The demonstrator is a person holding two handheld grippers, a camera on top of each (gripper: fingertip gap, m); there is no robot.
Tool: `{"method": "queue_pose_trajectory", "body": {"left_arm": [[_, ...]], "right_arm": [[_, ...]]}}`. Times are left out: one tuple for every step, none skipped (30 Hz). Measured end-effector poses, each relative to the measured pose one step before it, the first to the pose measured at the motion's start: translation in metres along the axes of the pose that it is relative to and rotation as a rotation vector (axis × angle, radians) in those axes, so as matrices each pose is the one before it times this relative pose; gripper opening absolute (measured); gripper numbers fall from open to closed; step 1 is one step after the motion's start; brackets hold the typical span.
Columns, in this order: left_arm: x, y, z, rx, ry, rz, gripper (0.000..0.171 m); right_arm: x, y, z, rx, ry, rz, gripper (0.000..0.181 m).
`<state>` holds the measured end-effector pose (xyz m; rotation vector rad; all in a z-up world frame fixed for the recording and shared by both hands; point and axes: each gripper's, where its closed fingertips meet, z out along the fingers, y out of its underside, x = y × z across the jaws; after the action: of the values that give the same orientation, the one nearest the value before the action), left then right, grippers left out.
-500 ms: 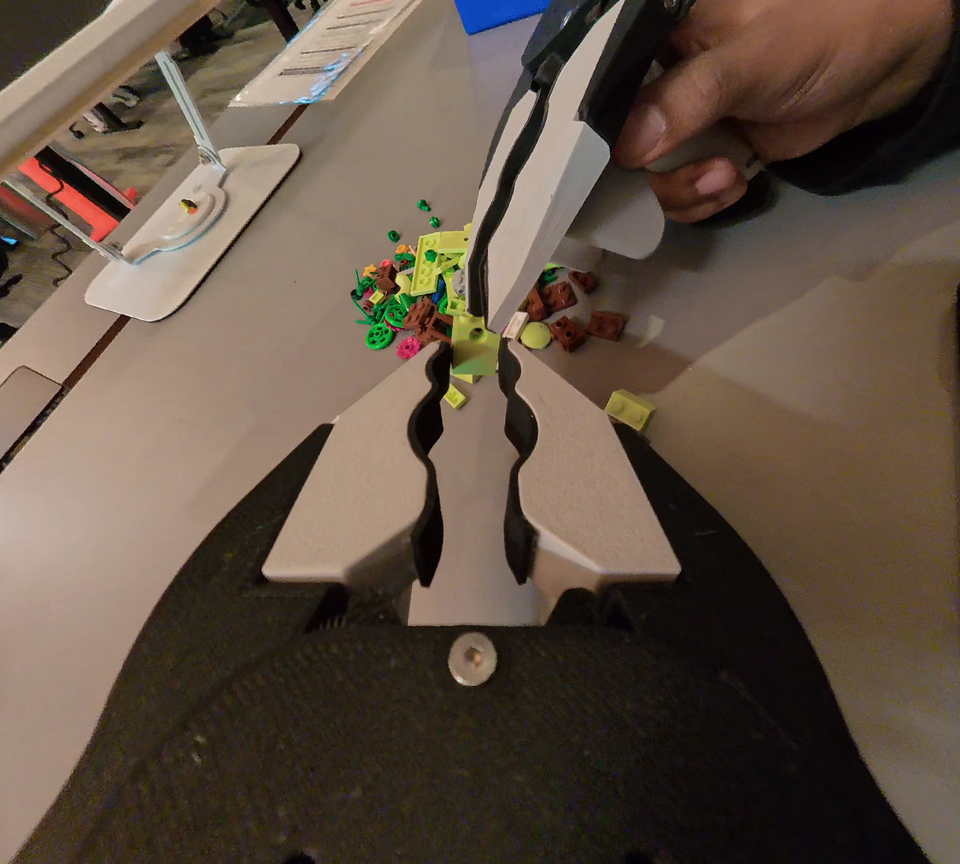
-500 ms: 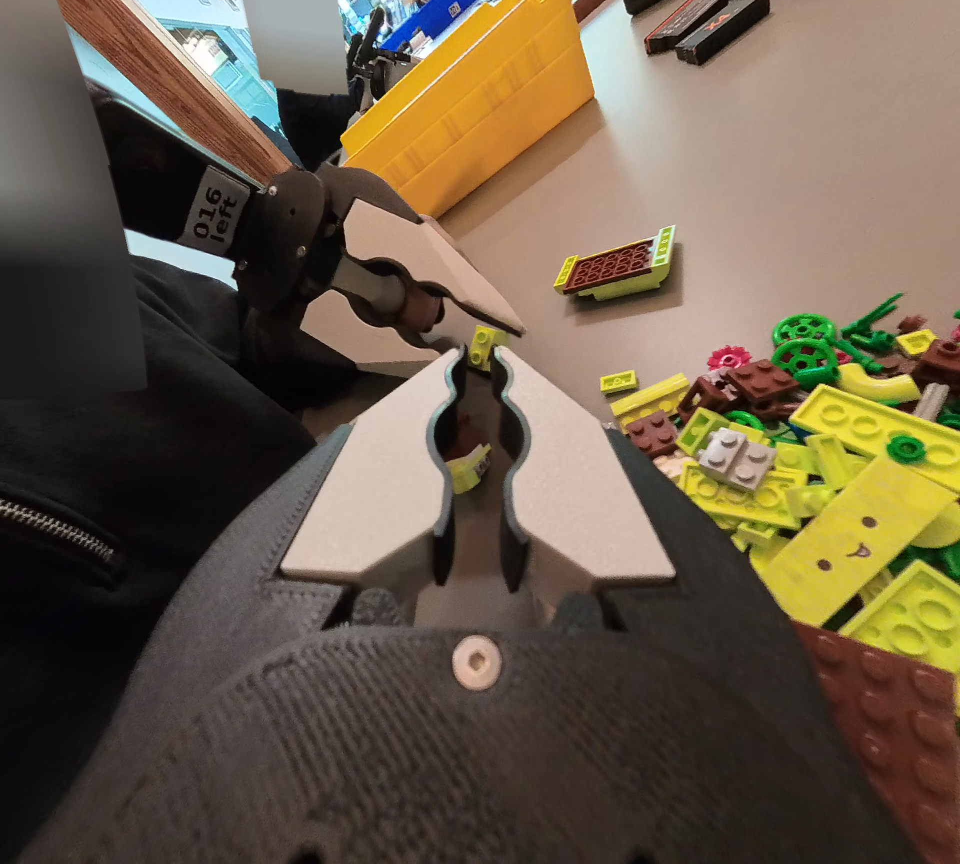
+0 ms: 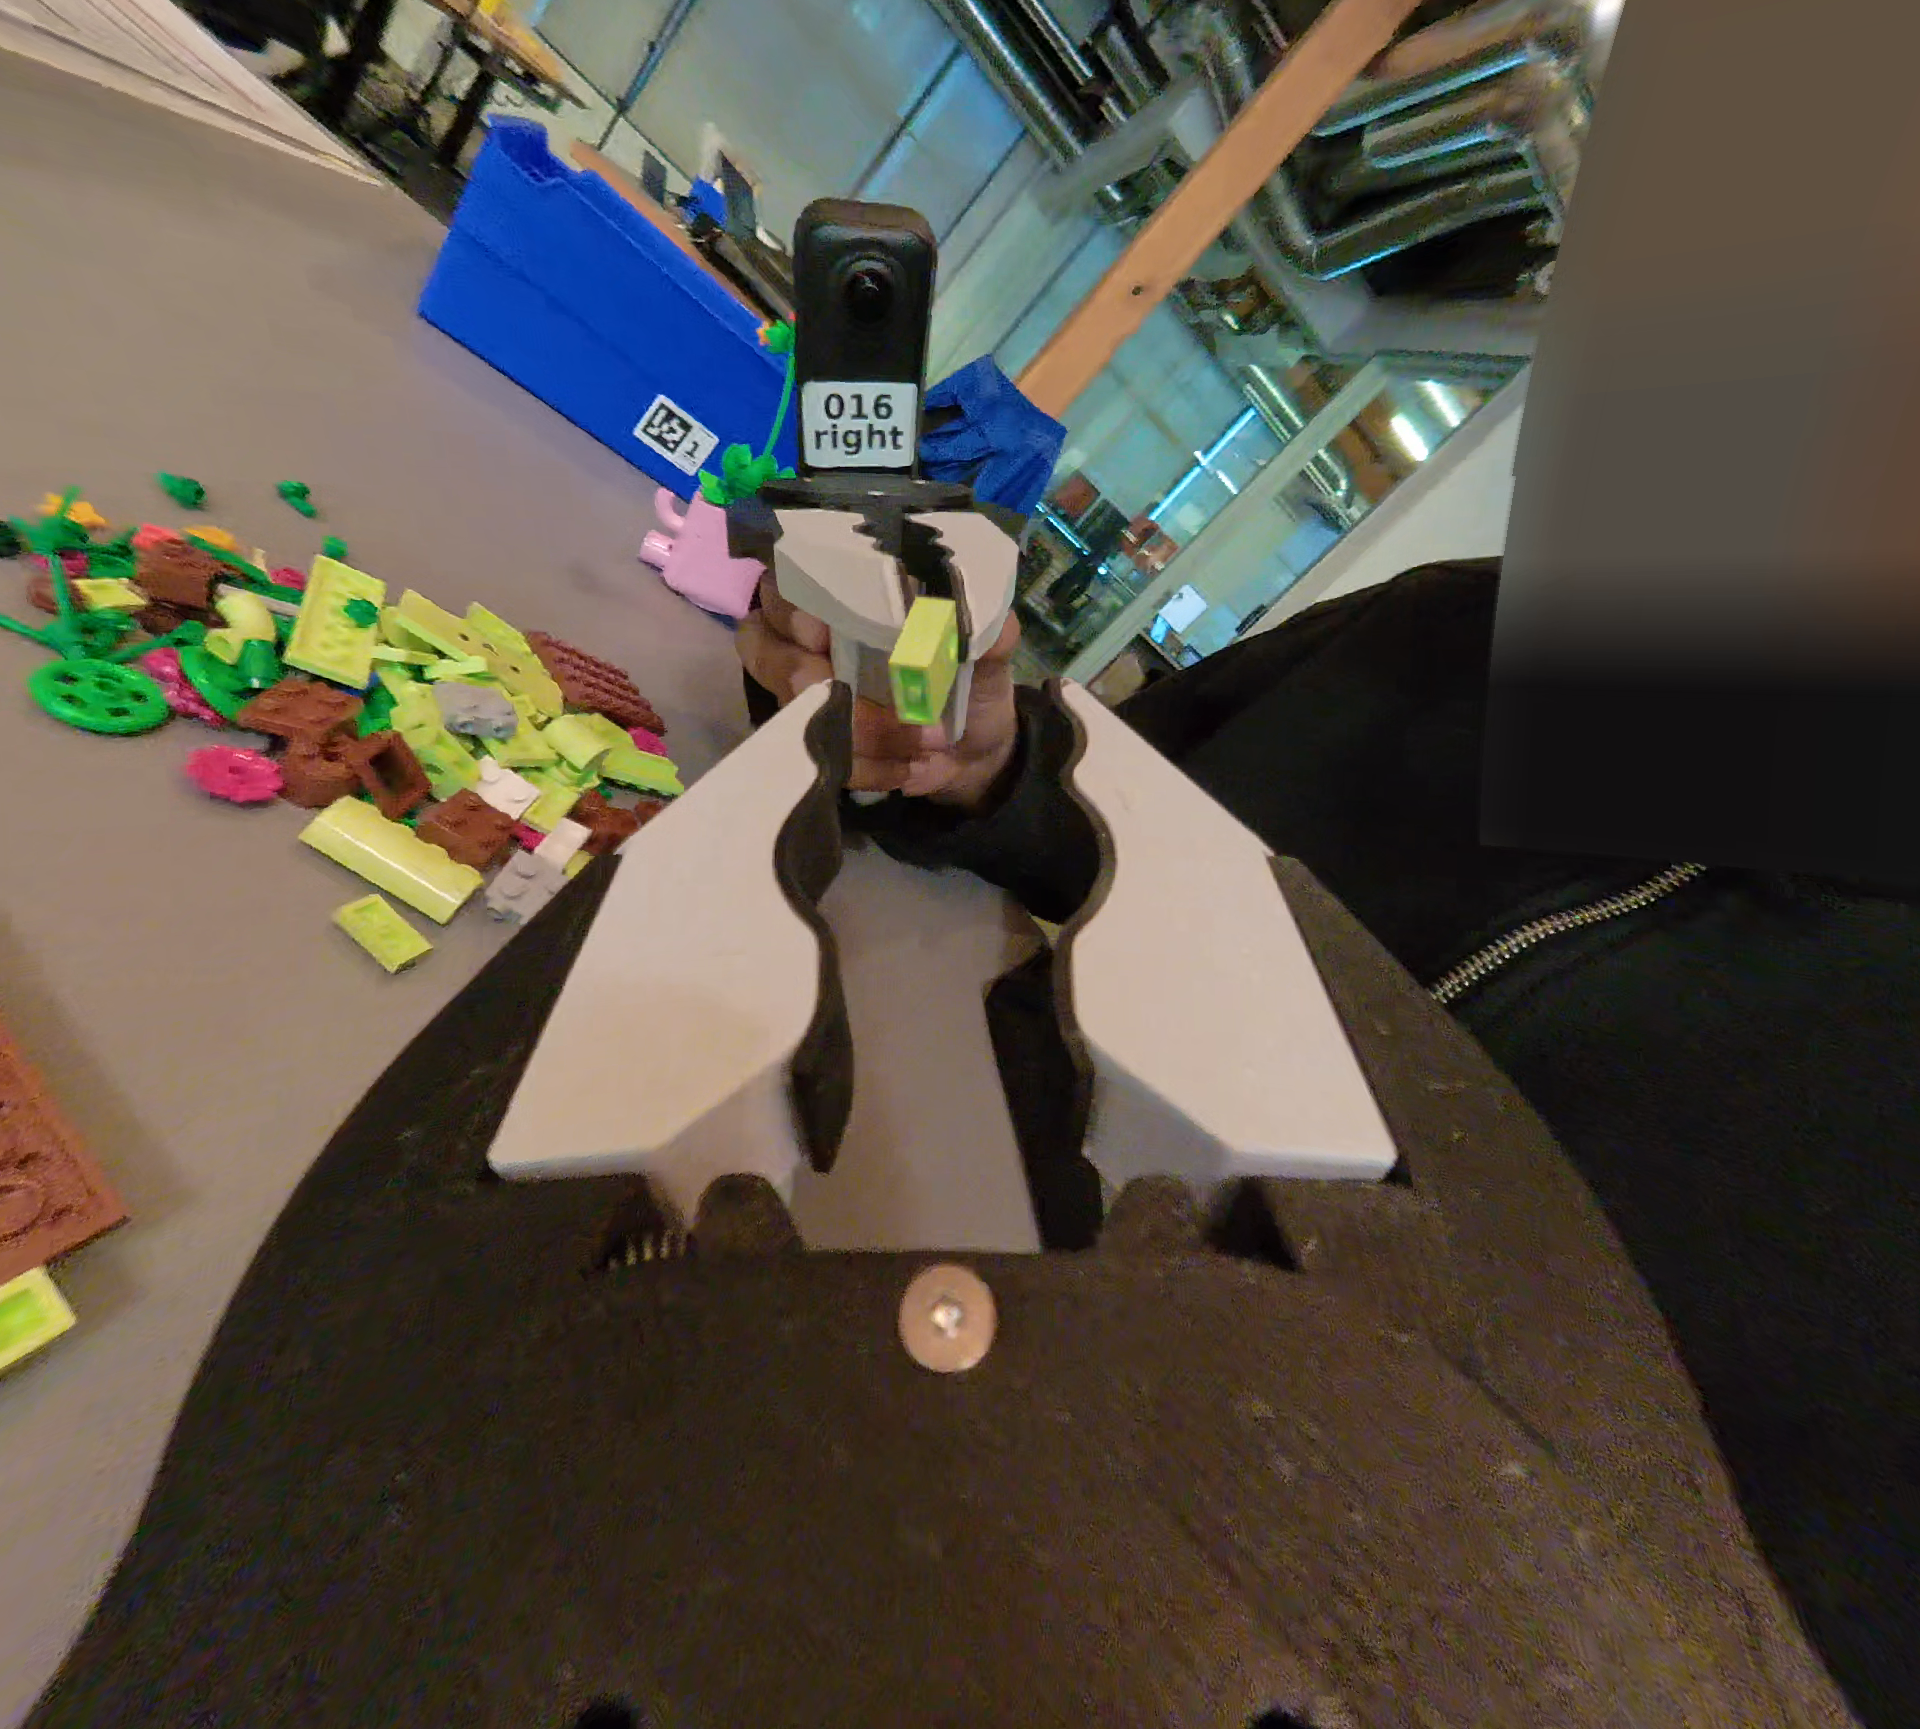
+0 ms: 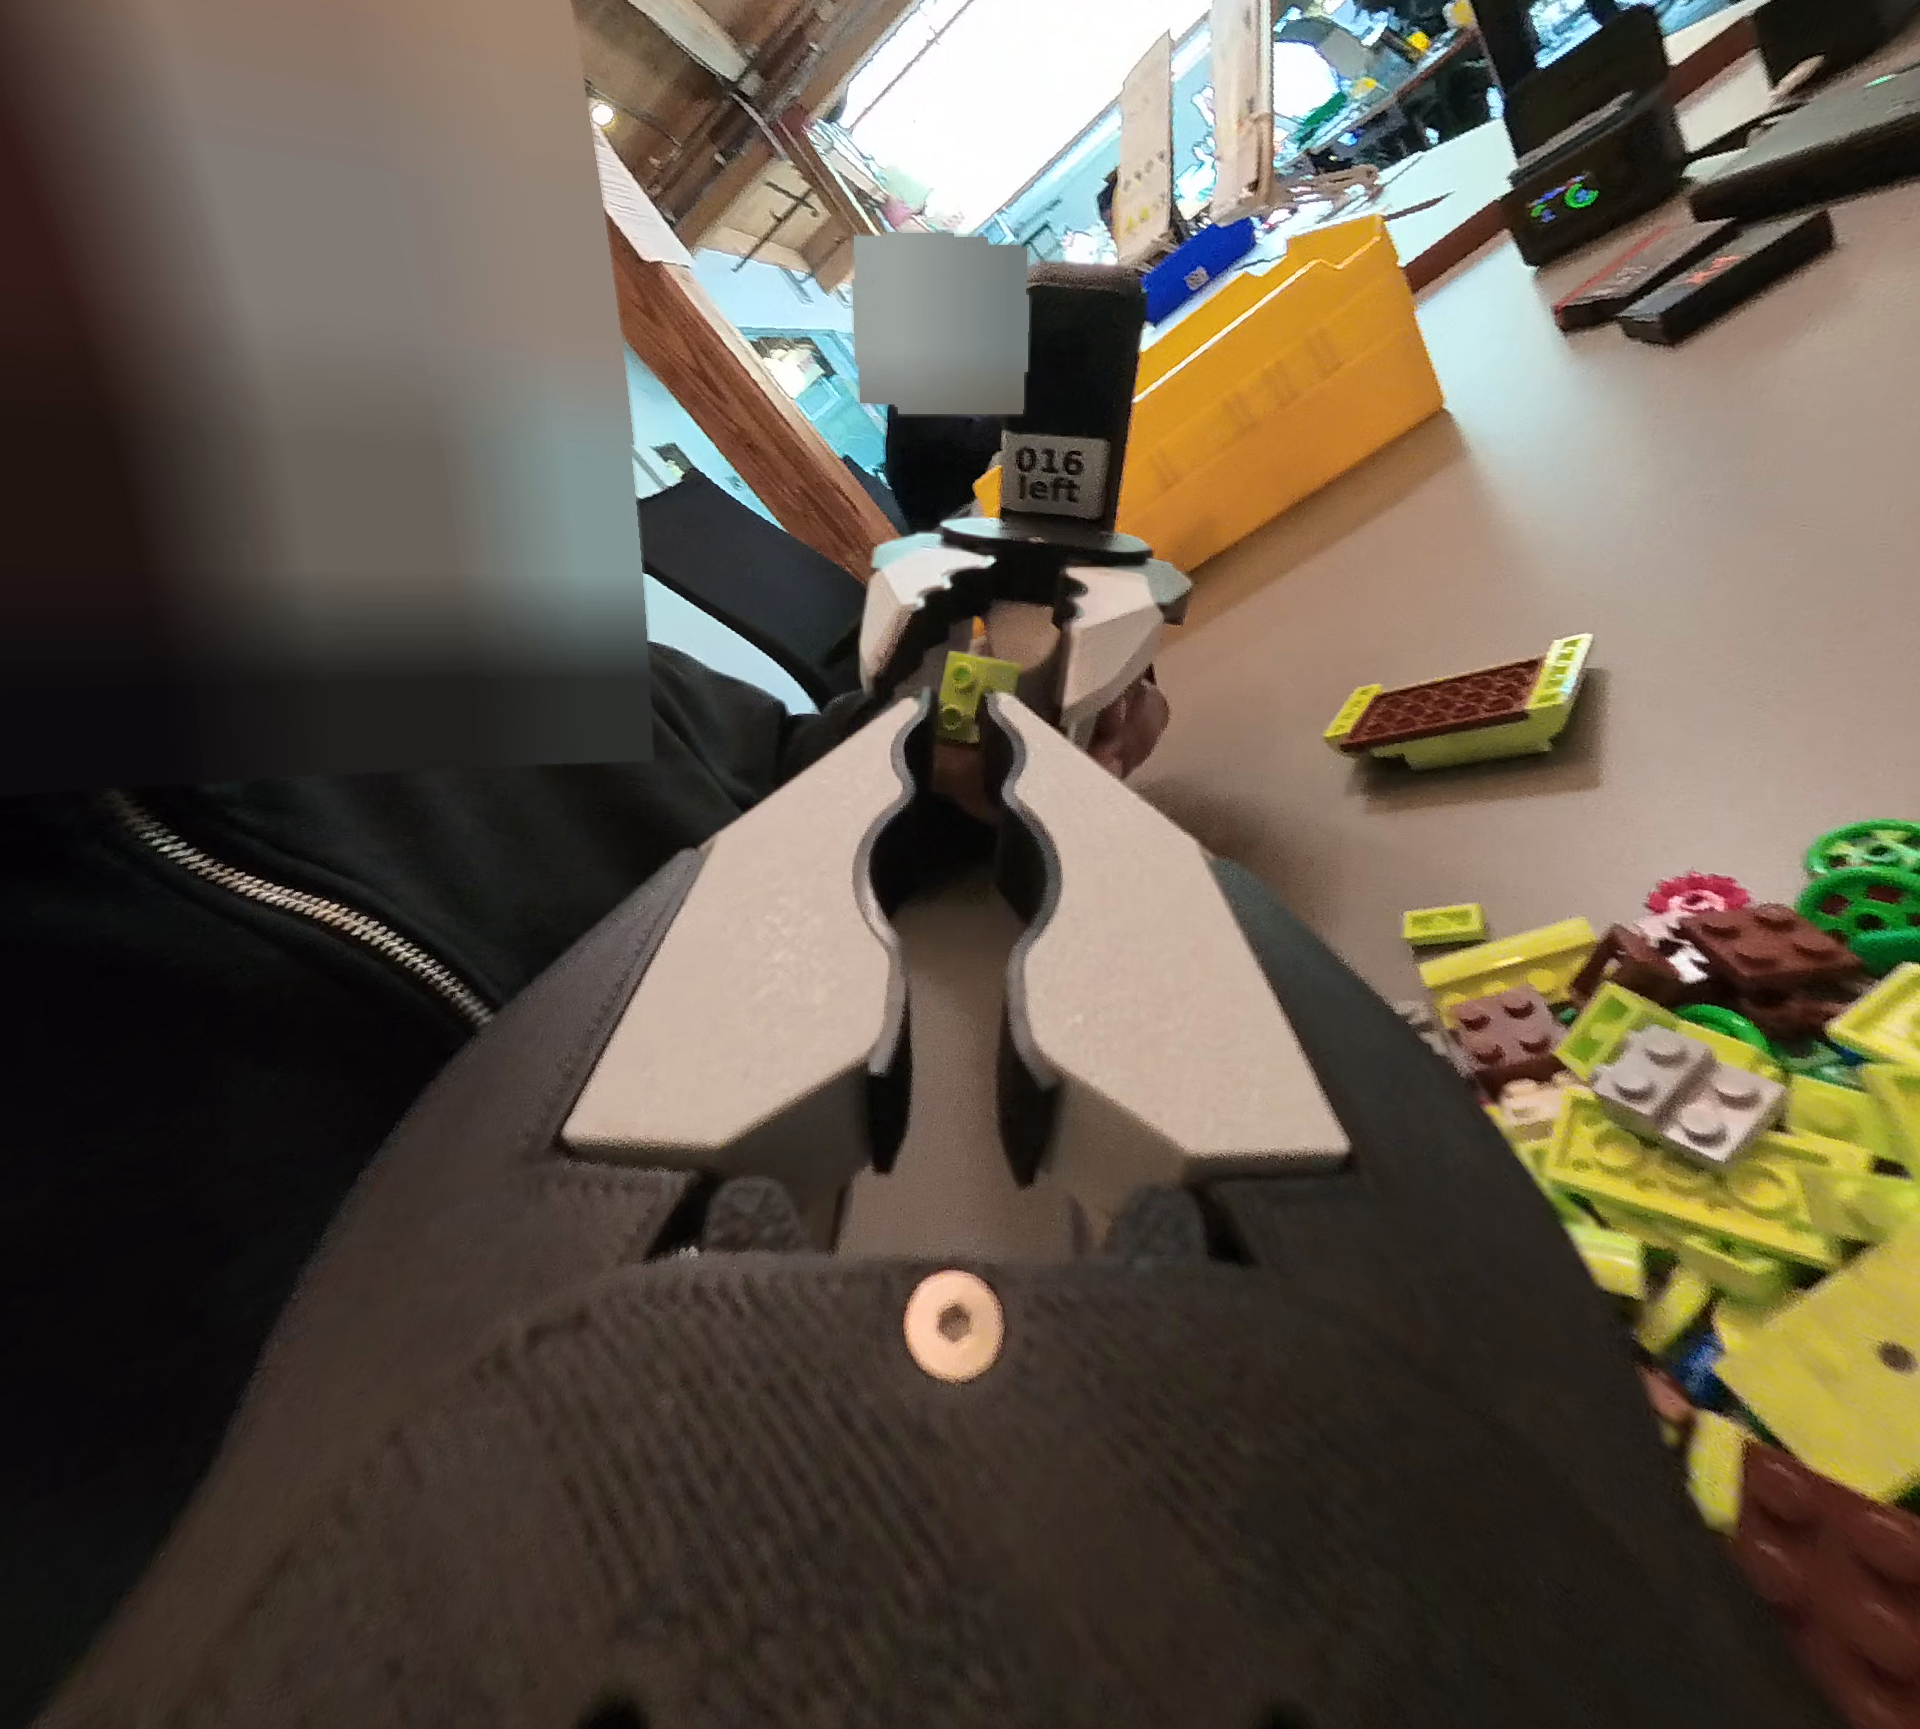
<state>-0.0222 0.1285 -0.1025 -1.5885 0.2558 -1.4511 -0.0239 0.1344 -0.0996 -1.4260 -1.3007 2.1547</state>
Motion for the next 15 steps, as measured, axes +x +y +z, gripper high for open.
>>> {"method": "queue_pose_trajectory", "body": {"left_arm": [[0.00154,0.00194,0.00197,-0.00565,0.008,0.0028,0.032],[0.00146,0.00198,0.00218,-0.00815,0.0051,0.0028,0.032],[0.00099,0.00165,0.00189,-0.00678,0.0023,0.0032,0.031],[0.00094,0.00119,0.00136,-0.00337,0.0026,0.0029,0.029],[0.00066,0.00039,0.00044,0.00115,0.0036,0.0011,0.024],[0.00013,-0.00019,-0.00019,0.00381,0.0018,-0.0001,0.021],[-0.00039,-0.00077,-0.00062,0.00609,-0.0002,-0.0013,0.017],[-0.00075,-0.00146,-0.00105,0.01018,-0.0023,-0.002,0.01],[-0.00125,-0.00061,-0.0009,0.00382,-0.0054,-0.0013,0.004],[-0.00026,-0.00045,-0.00057,0.00097,-0.0014,0.0002,0.003],[-0.00097,-0.00027,-0.00028,-0.00108,-0.0079,0.0008,0.003],[-0.00154,-0.00031,-0.00019,-0.00064,-0.0137,0.0039,0.003],[-0.00151,-0.00026,-0.00036,-0.00064,-0.0155,0.0098,0.003],[-0.00095,0.00046,-0.00038,-0.00666,-0.0106,0.0108,0.003],[-0.00048,0.00038,-0.00017,-0.00605,-0.0074,0.0081,0.003]], "right_arm": [[-0.00249,-0.00041,0.00033,0.0049,-0.0197,0.0096,0.006],[-0.00188,0.00021,0.00042,0.0012,-0.0171,0.0099,0.006],[-0.00142,0.00097,0.00059,-0.0026,-0.0141,0.0092,0.006],[-0.00069,0.00088,0.0006,-0.0025,-0.0094,0.0074,0.006],[-0.00016,0.00104,0.00053,-0.003,-0.0047,0.0055,0.006],[0.00022,0.00109,0.0005,-0.0053,-0.0018,0.0038,0.006],[0.00041,0.00092,0.00043,-0.0042,0.0008,0.0015,0.006],[0.00001,0.00055,0.00027,-0.003,-0.0007,0.0001,0.005],[-0.00005,0.00063,0.0004,-0.0046,-0.0005,0.0002,0.005],[0.00081,0.00057,0.00017,-0.0034,0.0057,-0.0027,0.005],[0.00126,-0.00015,-0.00015,0.0001,0.0113,-0.0096,0.005],[0.00173,-0.00025,-0.00048,0.0,0.0164,-0.0165,0.006],[0.00193,-0.00027,-0.00048,-0.0002,0.0201,-0.0186,0.01],[0.00123,-0.00069,-0.00042,0.0011,0.0148,-0.015,0.016],[-0.00034,-0.00057,-0.00009,0.0003,0.0039,-0.0088,0.017]]}}
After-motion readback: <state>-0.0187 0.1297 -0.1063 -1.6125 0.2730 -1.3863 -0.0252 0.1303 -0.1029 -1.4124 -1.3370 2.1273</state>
